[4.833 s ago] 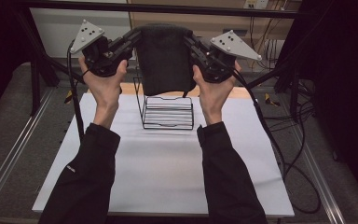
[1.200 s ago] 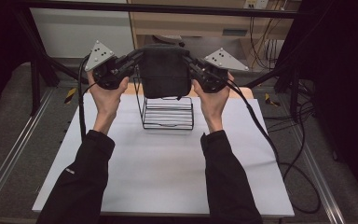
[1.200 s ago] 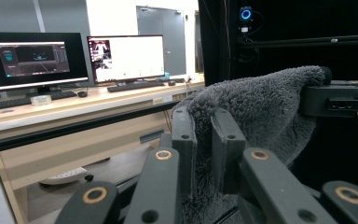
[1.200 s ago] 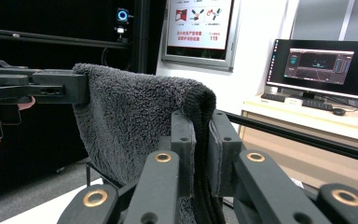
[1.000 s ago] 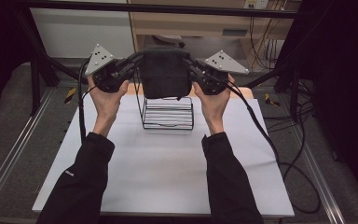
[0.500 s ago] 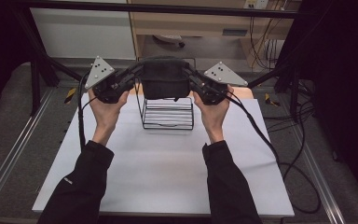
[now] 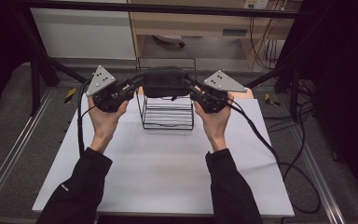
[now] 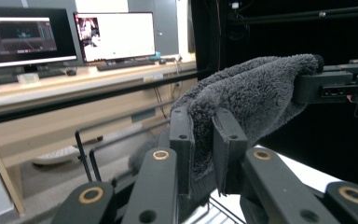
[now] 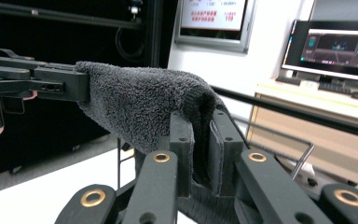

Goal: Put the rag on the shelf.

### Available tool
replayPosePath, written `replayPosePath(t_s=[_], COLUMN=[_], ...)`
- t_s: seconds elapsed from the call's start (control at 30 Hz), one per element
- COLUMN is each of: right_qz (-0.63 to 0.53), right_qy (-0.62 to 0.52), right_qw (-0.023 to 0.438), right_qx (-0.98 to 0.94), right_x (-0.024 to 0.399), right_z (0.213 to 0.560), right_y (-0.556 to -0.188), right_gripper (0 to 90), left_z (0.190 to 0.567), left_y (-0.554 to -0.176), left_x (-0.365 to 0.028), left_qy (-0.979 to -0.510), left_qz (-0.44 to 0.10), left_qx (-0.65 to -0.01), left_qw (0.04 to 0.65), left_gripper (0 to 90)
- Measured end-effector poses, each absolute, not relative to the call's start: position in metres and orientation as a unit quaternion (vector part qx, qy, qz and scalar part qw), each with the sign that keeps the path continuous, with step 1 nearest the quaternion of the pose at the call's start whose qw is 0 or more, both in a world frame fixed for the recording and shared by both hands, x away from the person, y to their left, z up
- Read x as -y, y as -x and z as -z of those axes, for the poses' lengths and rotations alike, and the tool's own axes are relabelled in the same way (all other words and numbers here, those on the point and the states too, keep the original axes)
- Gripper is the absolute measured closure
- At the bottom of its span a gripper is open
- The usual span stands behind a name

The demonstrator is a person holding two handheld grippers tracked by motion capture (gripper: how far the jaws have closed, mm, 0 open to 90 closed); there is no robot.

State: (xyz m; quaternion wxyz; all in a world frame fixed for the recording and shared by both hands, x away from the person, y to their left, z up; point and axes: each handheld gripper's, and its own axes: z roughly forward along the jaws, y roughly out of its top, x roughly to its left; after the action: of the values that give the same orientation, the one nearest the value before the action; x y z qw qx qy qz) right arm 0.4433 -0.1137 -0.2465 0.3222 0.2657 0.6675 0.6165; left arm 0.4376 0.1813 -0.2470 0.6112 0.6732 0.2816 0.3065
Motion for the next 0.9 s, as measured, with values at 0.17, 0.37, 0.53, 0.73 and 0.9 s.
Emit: replayPosePath(t_s=[0.17,0.37,0.53,0.73,0.9], right_qz=[-0.601,-0.583,-0.568,-0.547,-0.544], right_qy=[-0.271,-0.272,-0.278,-0.293,-0.315], right_qw=[0.318,0.311,0.303,0.289,0.266], right_qx=[-0.682,-0.700,-0.713,-0.729,-0.731], right_x=[0.113,0.112,0.112,0.113,0.119], right_z=[0.249,0.251,0.252,0.255,0.265], right_y=[-0.439,-0.436,-0.433,-0.430,-0.432], right_gripper=[80.9,78.4,73.2,67.4,64.5], left_z=[0.252,0.257,0.263,0.269,0.276], left_y=[-0.432,-0.429,-0.427,-0.425,-0.426], left_x=[-0.181,-0.183,-0.184,-0.182,-0.182], left_qy=[-0.687,-0.703,-0.712,-0.724,-0.729], left_qz=[-0.302,-0.293,-0.286,-0.278,-0.272], left_qx=[-0.285,-0.290,-0.295,-0.300,-0.303], left_qw=[0.596,0.579,0.570,0.555,0.551], left_gripper=[78.1,75.8,74.3,71.6,69.6])
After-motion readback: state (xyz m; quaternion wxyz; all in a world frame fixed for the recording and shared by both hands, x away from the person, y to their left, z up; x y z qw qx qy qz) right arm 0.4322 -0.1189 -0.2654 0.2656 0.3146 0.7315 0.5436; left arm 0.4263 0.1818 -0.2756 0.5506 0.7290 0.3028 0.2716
